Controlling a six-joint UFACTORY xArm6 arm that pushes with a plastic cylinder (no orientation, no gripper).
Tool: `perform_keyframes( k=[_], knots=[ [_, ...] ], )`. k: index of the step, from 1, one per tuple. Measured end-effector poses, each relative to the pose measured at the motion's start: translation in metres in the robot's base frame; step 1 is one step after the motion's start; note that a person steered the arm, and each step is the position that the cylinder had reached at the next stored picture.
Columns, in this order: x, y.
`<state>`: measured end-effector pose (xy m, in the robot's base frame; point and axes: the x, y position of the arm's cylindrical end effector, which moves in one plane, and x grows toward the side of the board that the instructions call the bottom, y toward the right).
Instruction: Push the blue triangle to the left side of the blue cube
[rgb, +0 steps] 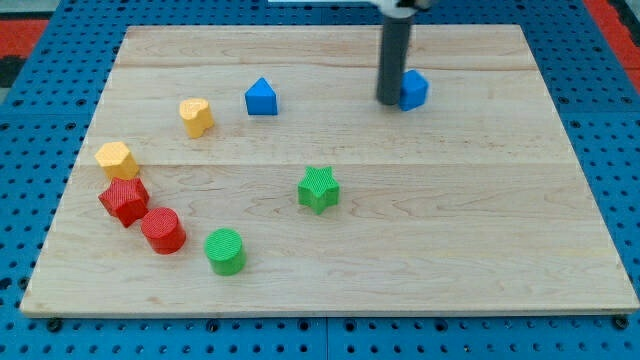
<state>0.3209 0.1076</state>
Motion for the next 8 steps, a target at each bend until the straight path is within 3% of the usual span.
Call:
perform_keyframes(
  k=[1,3,4,5,6,7,8],
  knots=[
    [-0.012,0.036],
    [0.039,-0.128],
    [0.031,-0.144],
    [-0.005,-0.144],
    [0.007,-0.116],
    [0.051,-0.121],
    [0.054,-0.173]
  ],
)
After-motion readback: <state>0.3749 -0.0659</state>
